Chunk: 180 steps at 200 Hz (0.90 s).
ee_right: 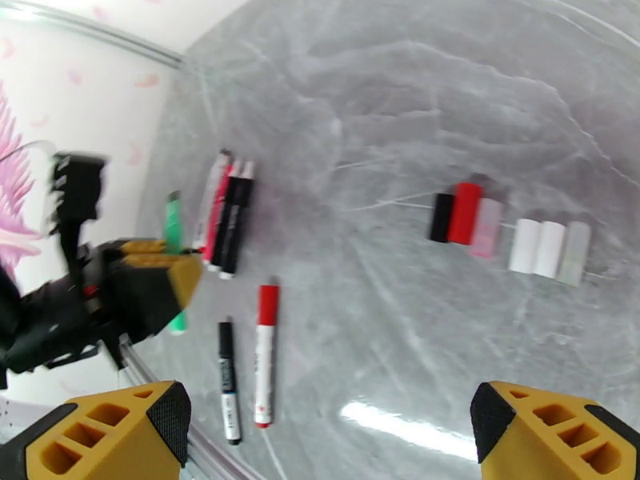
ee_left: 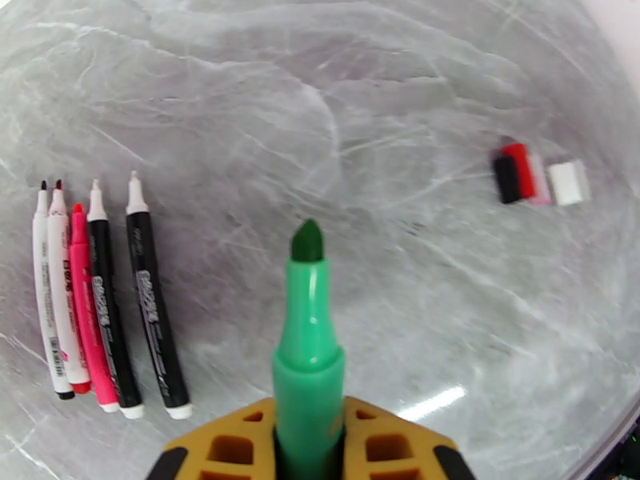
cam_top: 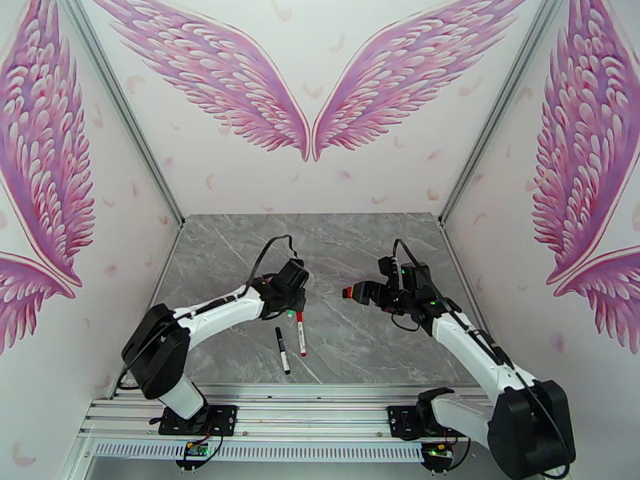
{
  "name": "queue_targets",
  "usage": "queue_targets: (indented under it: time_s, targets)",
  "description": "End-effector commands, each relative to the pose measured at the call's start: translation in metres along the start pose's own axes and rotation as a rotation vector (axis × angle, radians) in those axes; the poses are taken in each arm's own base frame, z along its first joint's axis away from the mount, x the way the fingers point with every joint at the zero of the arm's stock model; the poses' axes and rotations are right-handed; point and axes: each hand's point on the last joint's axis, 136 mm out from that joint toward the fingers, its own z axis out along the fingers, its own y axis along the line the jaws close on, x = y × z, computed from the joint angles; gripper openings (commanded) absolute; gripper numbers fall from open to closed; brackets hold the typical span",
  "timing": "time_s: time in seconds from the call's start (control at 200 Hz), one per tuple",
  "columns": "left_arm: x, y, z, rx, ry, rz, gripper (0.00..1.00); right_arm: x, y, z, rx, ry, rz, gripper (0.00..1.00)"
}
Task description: Open the pen caps
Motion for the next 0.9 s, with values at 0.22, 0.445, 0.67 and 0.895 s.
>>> queue_targets:
  time_s: [0.22,0.445,0.67,0.895]
  targets:
    - [-0.001,0.027,0.033,-0.245,0.086,-0.005,0.05,-0.001,0.039,-0.007,-0.142,-0.048,-0.013,0.99]
    - [0.002,0.046,0.049,-0.328,0.104,-0.040,0.06,0.002,0.027,0.002,-0.138,-0.071,0.062,0.99]
    - [0.008,0.054,0.059,-0.348,0.124,-0.035,0.11,0.010,0.024,0.007,-0.138,-0.023,0.089,0.99]
    - [0.011,0.060,0.067,-0.376,0.134,-0.026,0.17,0.012,0.024,0.007,-0.137,-0.016,0.096,0.99]
